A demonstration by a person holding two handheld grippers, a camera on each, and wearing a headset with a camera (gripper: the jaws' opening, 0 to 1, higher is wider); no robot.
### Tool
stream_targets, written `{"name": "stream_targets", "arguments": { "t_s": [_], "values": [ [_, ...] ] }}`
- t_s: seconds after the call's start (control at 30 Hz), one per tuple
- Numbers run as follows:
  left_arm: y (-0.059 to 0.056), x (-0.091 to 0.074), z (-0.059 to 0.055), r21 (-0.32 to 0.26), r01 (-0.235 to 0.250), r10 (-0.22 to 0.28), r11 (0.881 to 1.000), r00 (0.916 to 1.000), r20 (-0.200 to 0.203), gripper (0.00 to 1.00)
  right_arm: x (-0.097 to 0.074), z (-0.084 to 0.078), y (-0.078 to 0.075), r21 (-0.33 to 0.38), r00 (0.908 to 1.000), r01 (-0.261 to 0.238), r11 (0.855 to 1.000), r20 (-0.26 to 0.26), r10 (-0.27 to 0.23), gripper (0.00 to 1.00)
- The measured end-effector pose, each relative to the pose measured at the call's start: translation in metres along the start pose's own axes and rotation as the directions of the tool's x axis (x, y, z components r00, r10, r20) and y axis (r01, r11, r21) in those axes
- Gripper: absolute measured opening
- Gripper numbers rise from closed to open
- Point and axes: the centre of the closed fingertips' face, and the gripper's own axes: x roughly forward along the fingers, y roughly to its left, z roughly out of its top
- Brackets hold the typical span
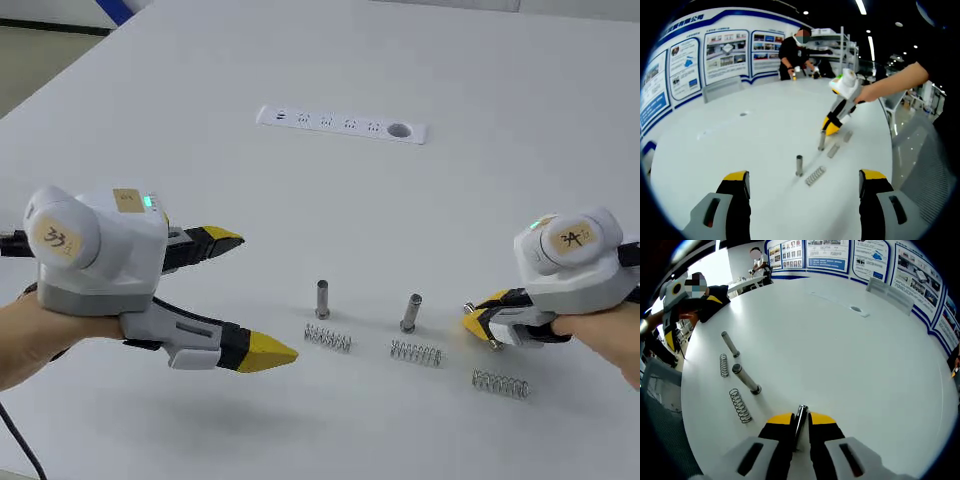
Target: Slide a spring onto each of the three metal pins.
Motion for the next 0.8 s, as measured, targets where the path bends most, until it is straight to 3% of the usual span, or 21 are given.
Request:
{"name": "stream_targets", "arguments": {
  "t_s": [0.13, 0.3, 0.63, 0.8],
  "values": [
    [0.000, -0.002, 0.003, 0.009, 0.007, -0.007, 1.000, 1.0000, 0.000, 0.92, 0.000, 0.001, -0.005, 0.057, 1.0000, 0.007, 0.998, -0.001, -0.007, 0.09],
    [0.002, -0.004, 0.004, -0.001, -0.009, 0.009, 1.000, 0.9998, 0.015, 0.91, 0.002, 0.002, -0.005, 0.063, 0.9991, 0.033, 0.997, -0.027, -0.031, 0.09],
    [-0.009, -0.009, 0.003, -0.009, -0.011, 0.011, 1.000, 0.9997, 0.023, 0.91, 0.002, 0.003, -0.006, 0.109, 0.9979, 0.057, 0.992, 0.025, -0.060, 0.07],
    [-0.010, -0.012, 0.002, -0.006, -0.015, 0.015, 1.000, 0.9997, 0.020, 0.91, 0.000, 0.002, -0.007, 0.096, 0.9977, 0.051, 0.994, 0.040, -0.055, 0.07]
  ]
}}
